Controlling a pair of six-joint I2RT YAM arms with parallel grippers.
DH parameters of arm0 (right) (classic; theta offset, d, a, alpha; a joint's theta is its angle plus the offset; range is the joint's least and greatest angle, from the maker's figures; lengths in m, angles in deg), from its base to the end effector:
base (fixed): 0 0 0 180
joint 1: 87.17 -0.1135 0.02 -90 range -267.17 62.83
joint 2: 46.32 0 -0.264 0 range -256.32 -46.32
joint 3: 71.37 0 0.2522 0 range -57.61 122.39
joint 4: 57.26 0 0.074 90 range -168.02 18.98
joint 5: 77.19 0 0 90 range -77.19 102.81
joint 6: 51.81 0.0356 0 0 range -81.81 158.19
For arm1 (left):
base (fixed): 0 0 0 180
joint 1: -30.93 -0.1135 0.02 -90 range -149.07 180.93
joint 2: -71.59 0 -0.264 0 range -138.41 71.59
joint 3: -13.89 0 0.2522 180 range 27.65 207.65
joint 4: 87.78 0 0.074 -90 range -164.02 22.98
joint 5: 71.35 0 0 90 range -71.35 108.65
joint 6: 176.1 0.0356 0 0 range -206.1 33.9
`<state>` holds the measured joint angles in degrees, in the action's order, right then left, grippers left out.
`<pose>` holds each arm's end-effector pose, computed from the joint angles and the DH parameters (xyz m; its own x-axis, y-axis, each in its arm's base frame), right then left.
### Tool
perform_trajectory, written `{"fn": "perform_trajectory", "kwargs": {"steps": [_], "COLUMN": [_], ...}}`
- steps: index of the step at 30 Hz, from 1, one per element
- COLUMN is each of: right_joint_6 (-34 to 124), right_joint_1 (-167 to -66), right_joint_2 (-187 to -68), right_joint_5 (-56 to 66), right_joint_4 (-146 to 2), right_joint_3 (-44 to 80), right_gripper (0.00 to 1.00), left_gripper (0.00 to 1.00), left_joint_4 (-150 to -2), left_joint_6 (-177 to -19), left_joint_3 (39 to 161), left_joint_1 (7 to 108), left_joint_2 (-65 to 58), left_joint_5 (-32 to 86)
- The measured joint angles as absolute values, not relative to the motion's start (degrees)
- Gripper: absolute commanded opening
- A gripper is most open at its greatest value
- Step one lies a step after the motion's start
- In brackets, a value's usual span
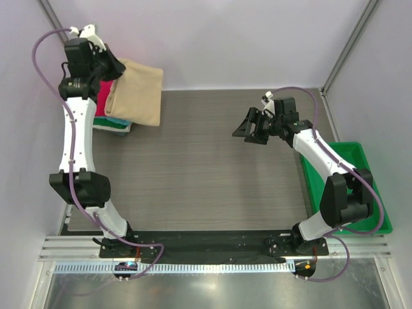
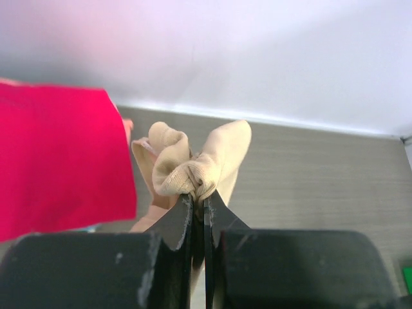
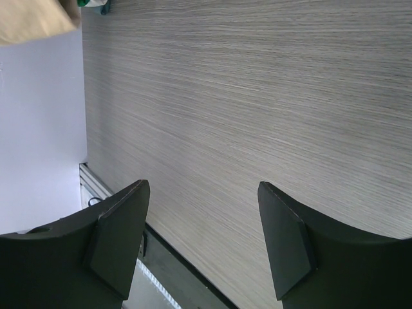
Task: Fold and stack the t-shirts
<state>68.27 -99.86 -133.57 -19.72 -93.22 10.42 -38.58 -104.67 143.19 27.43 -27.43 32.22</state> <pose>0.3240 0.0926 0.2844 -0.8485 0.2421 -0.4706 -0.1772 0.7079 0.6837 0.3817 0.0150 0.4662 -0.3584 -0.3321 -0.8725 0.0507 0.9263 -0.3734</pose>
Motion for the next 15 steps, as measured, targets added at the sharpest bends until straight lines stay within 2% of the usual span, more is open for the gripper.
{"fn": "perform_trajectory", "kwargs": {"steps": [15], "right_joint_6": [68.69], "right_joint_1": [-100.03], "right_joint_2": [-133.57], "right_joint_5": [-20.38], "right_joint_4": [-91.75], "right_joint_3": [9.07], "right_gripper": [0.74], "left_gripper": [0.0], "left_joint_4": [-30.01], "left_joint_6": [-101.19], "left_joint_3": [162.08], "left_joint_1": [21.53], "left_joint_2": [-39.96], "left_joint_5": [37.2]}}
